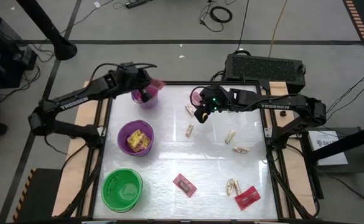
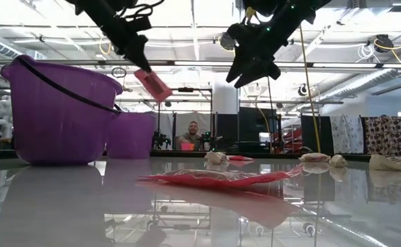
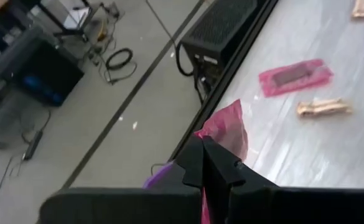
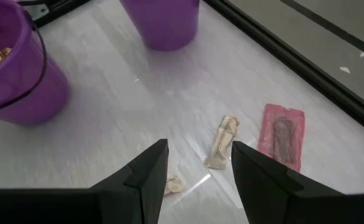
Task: Sort candy by brand, put in halloween buckets
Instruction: Put the red candy into the top purple bucket
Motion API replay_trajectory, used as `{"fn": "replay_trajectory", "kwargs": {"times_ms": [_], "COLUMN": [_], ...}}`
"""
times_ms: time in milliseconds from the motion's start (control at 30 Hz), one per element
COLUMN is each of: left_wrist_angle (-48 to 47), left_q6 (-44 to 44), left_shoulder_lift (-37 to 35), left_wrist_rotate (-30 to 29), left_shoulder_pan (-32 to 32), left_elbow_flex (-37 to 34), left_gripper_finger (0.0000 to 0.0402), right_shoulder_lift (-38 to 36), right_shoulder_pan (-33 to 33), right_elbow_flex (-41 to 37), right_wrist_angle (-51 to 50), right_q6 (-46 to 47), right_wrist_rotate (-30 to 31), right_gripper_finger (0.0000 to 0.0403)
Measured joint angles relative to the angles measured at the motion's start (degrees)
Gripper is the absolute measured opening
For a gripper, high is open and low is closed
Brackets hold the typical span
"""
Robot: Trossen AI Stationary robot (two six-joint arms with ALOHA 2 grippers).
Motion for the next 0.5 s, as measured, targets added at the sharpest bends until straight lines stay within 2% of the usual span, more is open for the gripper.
{"fn": "replay_trajectory", "kwargs": {"times_ms": [333, 500], "left_wrist_angle": [-4.83, -10.33], "left_q6": [-0.07, -1.67], "left_shoulder_lift": [0.76, 2.07], "left_wrist_rotate": [0.2, 0.24], "left_shoulder_pan": [5.73, 7.54], "left_elbow_flex": [0.0, 0.0], "left_gripper_finger": [0.0, 0.0], "right_shoulder_lift": [0.0, 0.0], "right_shoulder_pan": [-0.03, -0.03], "right_elbow_flex": [0.0, 0.0], "right_wrist_angle": [1.81, 1.71], "right_q6": [-0.01, -0.02], "right_wrist_rotate": [0.02, 0.04], "right_gripper_finger": [0.0169, 0.0169]}}
